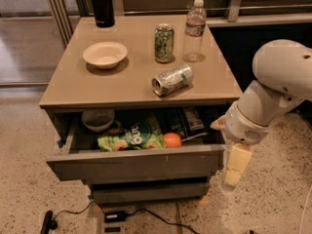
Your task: Open top drawer
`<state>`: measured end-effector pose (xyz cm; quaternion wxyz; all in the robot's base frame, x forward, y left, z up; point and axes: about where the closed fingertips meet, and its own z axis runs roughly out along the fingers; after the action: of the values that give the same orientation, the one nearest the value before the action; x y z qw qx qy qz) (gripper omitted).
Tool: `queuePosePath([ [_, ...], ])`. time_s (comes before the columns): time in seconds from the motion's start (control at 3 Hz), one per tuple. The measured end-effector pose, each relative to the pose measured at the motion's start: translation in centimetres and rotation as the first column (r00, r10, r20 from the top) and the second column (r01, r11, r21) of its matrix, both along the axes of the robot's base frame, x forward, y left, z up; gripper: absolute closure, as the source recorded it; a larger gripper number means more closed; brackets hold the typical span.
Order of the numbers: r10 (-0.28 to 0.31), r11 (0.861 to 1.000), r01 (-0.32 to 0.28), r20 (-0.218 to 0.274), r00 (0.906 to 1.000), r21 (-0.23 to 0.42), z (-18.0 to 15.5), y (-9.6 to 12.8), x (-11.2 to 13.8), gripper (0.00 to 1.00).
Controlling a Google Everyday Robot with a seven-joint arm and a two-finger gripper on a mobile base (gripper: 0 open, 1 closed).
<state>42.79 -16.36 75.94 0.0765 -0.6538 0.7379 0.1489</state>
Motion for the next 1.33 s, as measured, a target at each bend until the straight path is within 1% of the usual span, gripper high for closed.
queuePosePath([
  [0.33, 0.000, 1.000, -0.001, 0.010, 0.9999, 0.004, -0.12, 0.08, 0.04, 0.15],
  [1.0, 0.000, 1.000, -0.001, 0.010, 0.9999, 0.004, -0.12, 0.08, 0.04, 0.61],
  [1.33, 0.001, 1.000, -0.001, 0.010, 0.9999, 0.004, -0.12, 0.09, 0.04, 0.93],
])
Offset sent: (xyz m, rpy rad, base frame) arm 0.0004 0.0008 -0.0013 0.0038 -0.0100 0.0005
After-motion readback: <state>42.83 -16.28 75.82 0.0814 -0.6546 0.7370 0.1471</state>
